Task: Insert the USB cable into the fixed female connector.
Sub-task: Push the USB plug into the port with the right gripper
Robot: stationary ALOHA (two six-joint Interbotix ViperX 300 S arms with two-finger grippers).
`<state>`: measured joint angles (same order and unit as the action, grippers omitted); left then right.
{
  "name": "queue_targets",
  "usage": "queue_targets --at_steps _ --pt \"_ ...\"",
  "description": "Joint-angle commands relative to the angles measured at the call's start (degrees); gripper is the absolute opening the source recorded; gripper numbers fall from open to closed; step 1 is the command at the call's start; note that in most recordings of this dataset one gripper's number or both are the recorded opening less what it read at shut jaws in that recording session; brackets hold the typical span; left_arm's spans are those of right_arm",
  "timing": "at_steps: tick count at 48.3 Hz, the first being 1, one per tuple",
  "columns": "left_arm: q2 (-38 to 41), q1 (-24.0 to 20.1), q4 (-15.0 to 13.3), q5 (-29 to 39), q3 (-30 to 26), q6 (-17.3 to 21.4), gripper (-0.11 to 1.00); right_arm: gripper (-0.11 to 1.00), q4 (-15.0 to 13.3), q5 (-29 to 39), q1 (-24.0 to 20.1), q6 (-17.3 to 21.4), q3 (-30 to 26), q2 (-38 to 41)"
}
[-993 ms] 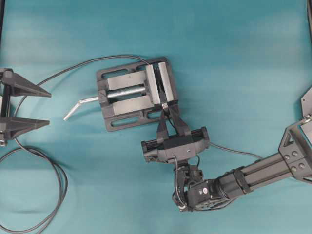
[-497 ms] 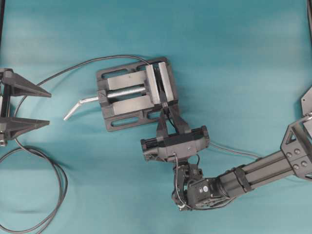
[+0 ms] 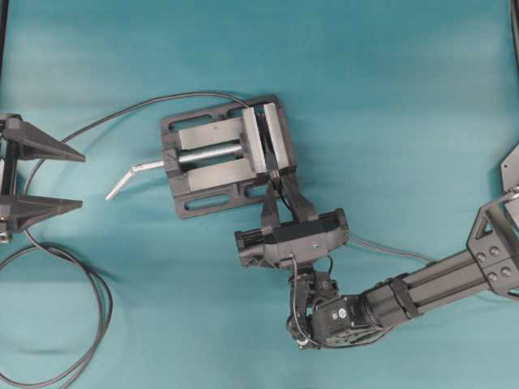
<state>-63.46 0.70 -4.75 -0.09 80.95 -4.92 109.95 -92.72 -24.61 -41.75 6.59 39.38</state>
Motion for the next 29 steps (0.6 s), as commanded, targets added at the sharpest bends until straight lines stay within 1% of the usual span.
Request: queue_targets --at_steps 1,29 --pt "0.26 0.18 0.18 -0.44 -0.62 -0.35 1.0 0.22 -0.18 -0.44 2.55 0.09 -0.44 -2.72" --pt "0.26 0.18 0.18 -0.44 -0.62 -0.26 1.0 0.22 -0.09 -0.53 5.1 0.09 -1.67 -1.76"
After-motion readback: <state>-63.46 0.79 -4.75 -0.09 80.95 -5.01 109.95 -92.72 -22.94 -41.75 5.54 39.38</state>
